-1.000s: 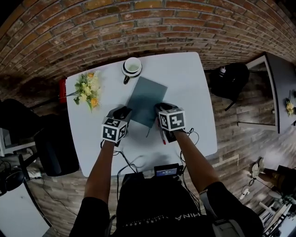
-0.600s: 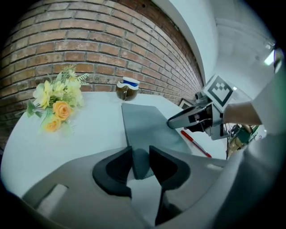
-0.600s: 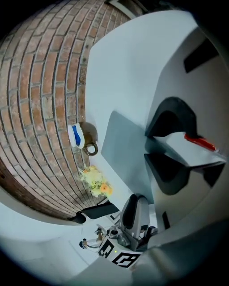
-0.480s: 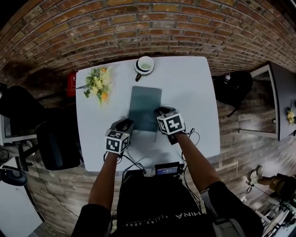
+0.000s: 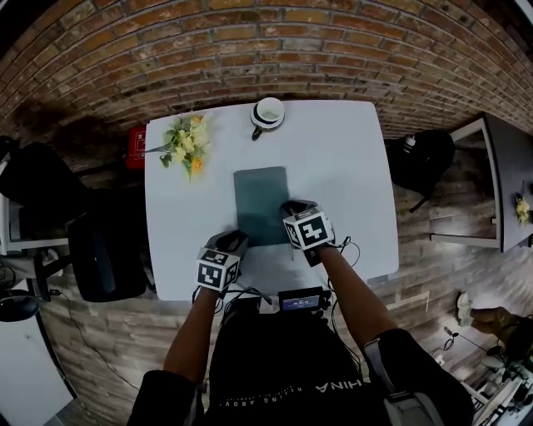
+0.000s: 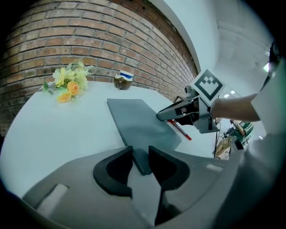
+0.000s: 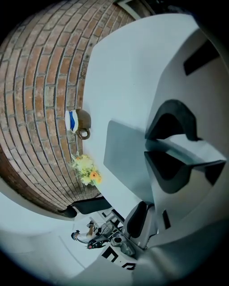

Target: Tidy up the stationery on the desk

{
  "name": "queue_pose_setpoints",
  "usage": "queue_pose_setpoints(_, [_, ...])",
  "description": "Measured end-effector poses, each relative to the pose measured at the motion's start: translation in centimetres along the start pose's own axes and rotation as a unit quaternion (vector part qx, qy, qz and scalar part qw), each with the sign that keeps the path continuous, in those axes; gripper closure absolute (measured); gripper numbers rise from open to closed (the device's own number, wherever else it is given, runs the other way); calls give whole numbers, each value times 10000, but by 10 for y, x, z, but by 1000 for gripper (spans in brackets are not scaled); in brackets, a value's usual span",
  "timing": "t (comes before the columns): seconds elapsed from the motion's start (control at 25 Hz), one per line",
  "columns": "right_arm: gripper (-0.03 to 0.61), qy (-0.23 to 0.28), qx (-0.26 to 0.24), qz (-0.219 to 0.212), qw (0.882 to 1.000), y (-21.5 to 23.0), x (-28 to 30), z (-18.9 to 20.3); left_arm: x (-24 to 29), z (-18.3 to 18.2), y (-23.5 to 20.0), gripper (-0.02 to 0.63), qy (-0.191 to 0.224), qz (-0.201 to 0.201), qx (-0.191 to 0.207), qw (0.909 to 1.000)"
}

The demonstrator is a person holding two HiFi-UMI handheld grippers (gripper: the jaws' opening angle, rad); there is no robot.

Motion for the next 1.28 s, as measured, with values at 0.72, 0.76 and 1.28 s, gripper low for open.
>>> queue_pose_setpoints(0.72, [426, 238, 797, -92, 9965, -7, -25, 46, -17, 1, -2, 441, 255, -57, -233, 9994])
queue_pose_setpoints(0.76, [414, 267, 846, -116, 9960, -7, -24, 46, -14, 0, -3, 429, 198, -45, -195, 9996])
queue_pose_setpoints(1.28, [402, 560, 1328, -11, 9896, -19, -11, 51, 14, -14, -2, 393, -275, -351, -41, 9990])
Point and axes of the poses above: the fingertips, and each gripper's own axes: x forward along the fingers, y to its right, z out of its underside, the point moved 8 cm from there along -x, backward along the fingers, and after that the axes turned 11 degrees about x, right-handed, at the moved point
